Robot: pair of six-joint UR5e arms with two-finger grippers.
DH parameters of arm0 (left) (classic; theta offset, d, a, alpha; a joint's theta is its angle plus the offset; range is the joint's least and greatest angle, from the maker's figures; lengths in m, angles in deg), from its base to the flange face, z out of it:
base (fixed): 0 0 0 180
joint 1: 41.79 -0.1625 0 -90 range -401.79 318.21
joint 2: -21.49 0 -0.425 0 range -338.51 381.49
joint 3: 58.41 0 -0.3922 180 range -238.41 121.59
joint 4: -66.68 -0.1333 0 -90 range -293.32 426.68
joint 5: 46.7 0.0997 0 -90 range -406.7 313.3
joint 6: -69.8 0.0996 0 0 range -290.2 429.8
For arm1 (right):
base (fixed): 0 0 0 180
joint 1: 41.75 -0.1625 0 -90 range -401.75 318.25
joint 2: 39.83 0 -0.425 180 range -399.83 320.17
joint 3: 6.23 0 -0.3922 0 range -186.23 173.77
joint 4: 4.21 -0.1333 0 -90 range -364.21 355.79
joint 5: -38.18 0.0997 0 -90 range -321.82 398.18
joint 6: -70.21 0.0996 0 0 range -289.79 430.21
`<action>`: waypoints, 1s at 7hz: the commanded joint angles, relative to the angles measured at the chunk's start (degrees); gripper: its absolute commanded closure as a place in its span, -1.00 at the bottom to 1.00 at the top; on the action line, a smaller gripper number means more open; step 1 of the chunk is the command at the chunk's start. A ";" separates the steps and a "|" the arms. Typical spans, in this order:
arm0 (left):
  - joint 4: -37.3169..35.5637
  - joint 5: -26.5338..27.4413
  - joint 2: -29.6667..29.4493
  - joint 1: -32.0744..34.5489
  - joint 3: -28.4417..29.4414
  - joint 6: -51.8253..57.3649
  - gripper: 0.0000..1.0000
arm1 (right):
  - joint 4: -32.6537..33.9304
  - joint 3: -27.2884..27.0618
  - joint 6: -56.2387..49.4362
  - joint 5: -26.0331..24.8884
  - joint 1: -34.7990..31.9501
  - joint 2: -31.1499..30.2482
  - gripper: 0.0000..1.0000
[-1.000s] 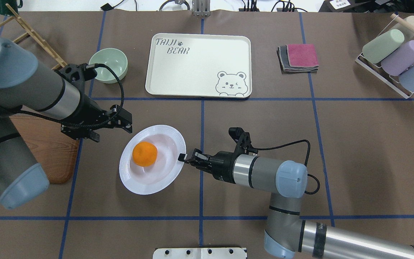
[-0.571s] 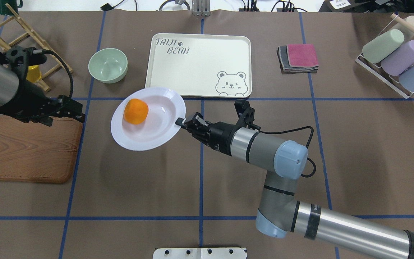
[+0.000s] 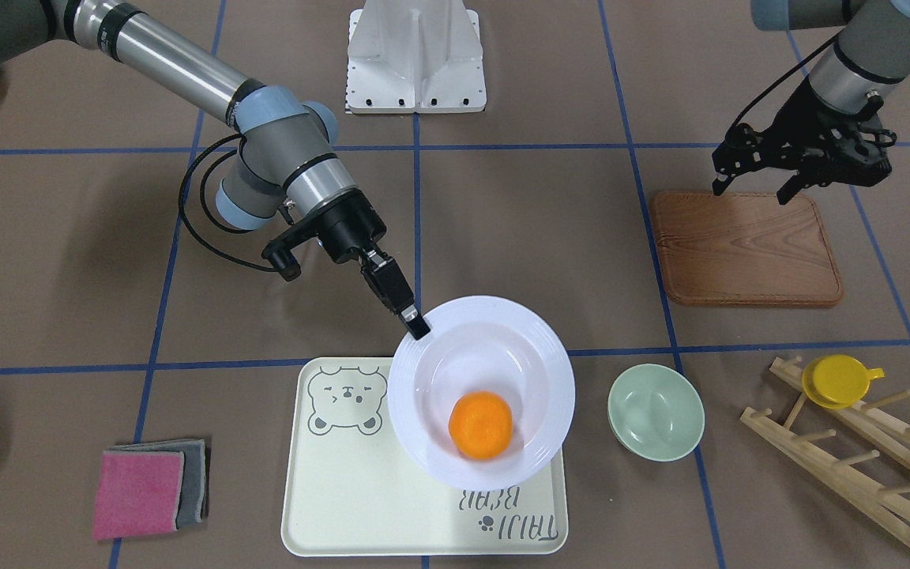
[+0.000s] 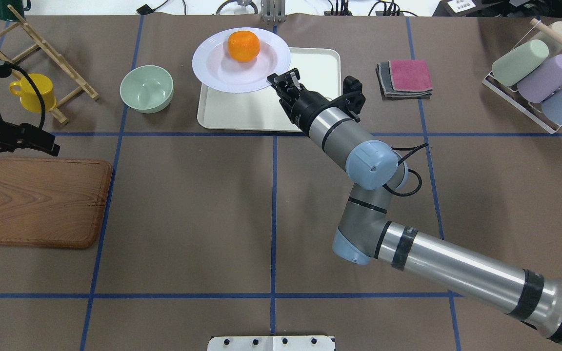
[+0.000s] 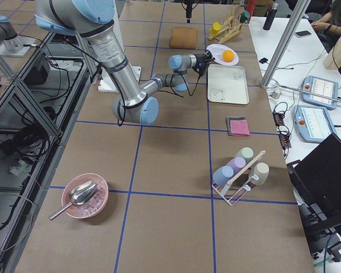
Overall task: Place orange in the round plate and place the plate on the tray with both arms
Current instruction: 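Lower the plate onto the bear tray and open the right gripper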
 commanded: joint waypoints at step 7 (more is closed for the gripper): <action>0.10 0.01 0.25 1.36 1.68 2.61 -0.96 | 16.49 4.32 -0.19 -1.09 1.90 2.85 -0.54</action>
